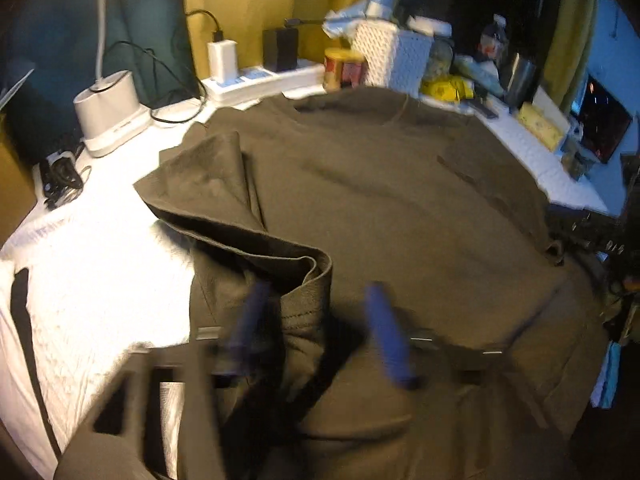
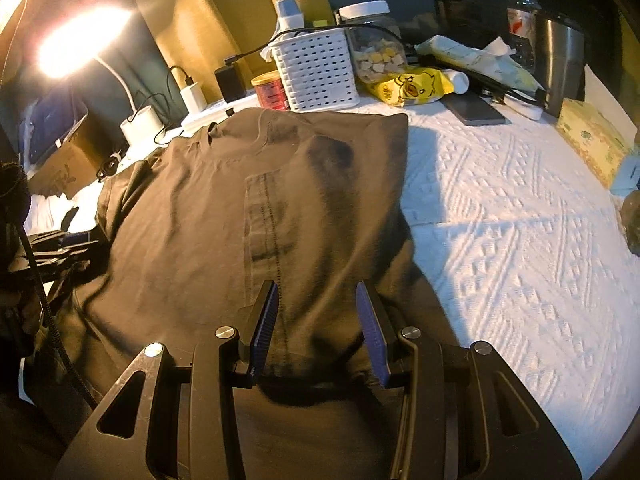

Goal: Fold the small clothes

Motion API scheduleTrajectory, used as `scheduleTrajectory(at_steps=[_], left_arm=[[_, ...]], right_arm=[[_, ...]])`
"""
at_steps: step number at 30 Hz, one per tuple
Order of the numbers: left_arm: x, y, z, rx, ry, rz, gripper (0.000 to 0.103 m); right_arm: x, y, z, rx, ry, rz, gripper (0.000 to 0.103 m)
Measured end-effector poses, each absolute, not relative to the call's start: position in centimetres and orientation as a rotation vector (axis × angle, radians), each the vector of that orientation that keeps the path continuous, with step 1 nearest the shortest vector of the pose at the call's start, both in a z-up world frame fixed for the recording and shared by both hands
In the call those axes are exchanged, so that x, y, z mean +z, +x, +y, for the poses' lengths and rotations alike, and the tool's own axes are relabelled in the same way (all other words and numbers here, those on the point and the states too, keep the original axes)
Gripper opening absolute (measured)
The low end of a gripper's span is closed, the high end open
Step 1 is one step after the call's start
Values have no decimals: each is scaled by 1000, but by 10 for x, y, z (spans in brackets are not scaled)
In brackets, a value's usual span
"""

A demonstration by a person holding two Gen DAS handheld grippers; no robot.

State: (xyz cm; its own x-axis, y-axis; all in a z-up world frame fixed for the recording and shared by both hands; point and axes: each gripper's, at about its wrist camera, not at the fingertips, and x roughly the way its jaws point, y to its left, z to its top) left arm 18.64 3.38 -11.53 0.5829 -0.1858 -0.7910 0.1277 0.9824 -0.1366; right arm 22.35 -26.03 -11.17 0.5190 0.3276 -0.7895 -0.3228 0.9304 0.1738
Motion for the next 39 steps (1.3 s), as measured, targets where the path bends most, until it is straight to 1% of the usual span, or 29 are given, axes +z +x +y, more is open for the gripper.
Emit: scheduleTrajectory(at_steps=[6,9,20,28,29,30,31,32,33,34,35,39], left_arm=[[-98,186,59,-92,-106,891,69],[-99,195,73,-54,-133,886,69],[-109,241,100,28,-122,889,69],[-127,259,108,1,-156,904,68],[-128,260,108,-12,-171,901,66],[-129,261,107,-22,-178,899,60],[-130,262,106,-29,-175,901,45],[-131,264,103,-36,-165,905,34],[-131,264,99,-43,-153,903,29],[-131,265,96,-47,-142,898,16],[-130,264,91,-47,-123,890,10],[-123,264,80,-52,-81,858,7]], right_arm=[[-107,228,-269,388,11,940,43],[-106,232,-271,390,13,936,43],[-107,247,-271,371,31,929,43],[-108,259,-269,359,11,946,43],[-108,261,-269,356,7,947,43],[-108,262,-270,354,5,948,43],[-109,264,-270,352,5,949,43],[-109,265,-270,349,4,950,43],[-109,266,-271,347,5,951,43],[-110,267,-271,345,6,953,43],[-111,268,-271,343,7,954,43],[-113,269,-272,343,8,960,43]])
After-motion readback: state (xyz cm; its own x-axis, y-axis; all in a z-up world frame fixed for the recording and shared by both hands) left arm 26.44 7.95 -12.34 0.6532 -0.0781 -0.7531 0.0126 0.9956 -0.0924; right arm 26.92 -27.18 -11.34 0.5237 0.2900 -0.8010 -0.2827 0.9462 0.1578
